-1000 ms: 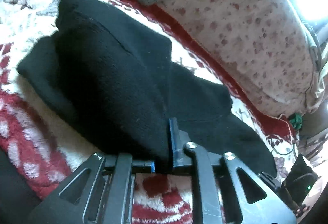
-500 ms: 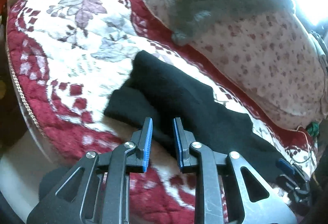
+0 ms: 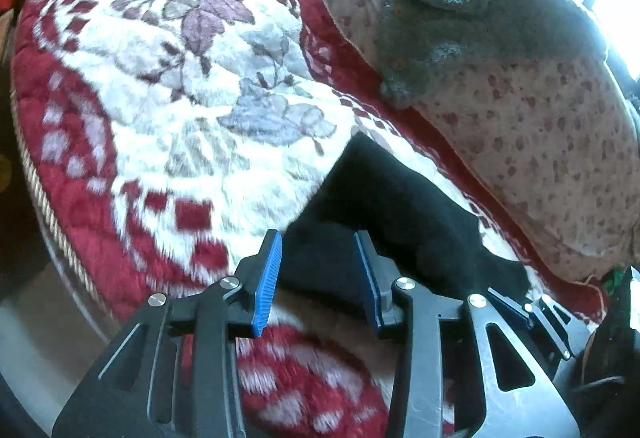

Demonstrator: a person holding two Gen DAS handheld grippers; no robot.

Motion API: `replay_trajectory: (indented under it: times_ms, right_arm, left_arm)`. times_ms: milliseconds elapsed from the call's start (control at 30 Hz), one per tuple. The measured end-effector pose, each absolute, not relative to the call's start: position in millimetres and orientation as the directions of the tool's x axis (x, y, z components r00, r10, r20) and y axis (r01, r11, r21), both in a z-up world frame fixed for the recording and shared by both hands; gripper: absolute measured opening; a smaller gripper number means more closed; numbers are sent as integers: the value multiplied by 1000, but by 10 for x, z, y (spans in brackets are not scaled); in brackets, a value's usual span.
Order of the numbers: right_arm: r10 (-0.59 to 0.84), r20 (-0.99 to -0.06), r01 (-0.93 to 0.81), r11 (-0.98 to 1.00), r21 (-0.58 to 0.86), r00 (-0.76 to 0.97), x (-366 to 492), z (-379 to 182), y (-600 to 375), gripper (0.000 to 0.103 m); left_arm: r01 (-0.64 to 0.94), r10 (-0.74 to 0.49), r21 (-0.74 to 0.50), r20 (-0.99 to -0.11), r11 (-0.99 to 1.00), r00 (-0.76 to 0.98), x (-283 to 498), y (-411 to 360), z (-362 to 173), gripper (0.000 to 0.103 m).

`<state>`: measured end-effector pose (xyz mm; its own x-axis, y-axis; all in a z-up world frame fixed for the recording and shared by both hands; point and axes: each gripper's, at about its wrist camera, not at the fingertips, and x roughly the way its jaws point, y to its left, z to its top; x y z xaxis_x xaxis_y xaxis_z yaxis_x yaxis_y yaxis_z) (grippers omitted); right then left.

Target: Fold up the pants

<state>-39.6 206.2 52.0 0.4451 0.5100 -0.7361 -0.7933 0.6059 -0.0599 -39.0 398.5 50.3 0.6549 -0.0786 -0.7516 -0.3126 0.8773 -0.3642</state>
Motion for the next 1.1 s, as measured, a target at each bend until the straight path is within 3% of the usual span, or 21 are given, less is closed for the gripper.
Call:
replay_trajectory:
  times_ms: [100, 167, 267, 367, 467, 567, 633, 967, 1033, 1100]
  right_arm:
    - [544, -728, -804, 595, -16, 417, -255, 495, 2071, 45]
    - [588, -714, -798, 599, 67, 381, -116, 522, 2023, 31]
    - [665, -675, -761, 604, 235, 320, 78, 573, 1897, 25]
    - [751, -604, -676, 592, 438, 266, 321, 574, 1671, 23]
    - [791, -560, -604, 576, 551, 244, 469, 536, 1550, 23]
    - [793, -565, -609, 569, 553, 227, 493, 530, 1582, 23]
    - [796, -566, -624, 557, 548, 214, 484, 542, 1619, 23]
    - [786, -587, -632, 557, 538, 192, 460, 479, 1715, 23]
    - [790, -582, -630, 555, 542, 195, 445, 480, 1702, 23]
    - [789, -576, -632, 561, 535, 213, 426, 509, 1692, 18]
  left_arm:
    - [-294, -104, -369, -759, 882, 642, -220, 4046, 442, 35]
    - [-276, -122, -376, -758, 885, 640, -130, 4072, 417, 35]
    - [-265, -134, -381, -757, 886, 640, -3, 4132, 397, 35]
    - [-272, -162, -419, -750, 866, 641, 91, 4223, 359, 35]
    - [-265, -219, -479, -737, 837, 639, 156, 4293, 310, 35]
    - [-235, -282, -530, -716, 815, 639, 188, 4293, 292, 39]
    - [-216, -315, -559, -700, 801, 640, 207, 4288, 277, 54]
    - [-169, -461, -693, -620, 701, 635, 388, 4331, 177, 54]
    - [-145, -471, -680, -629, 719, 618, 429, 4265, 192, 21]
    - [-140, -433, -631, -659, 763, 614, 435, 4190, 245, 12]
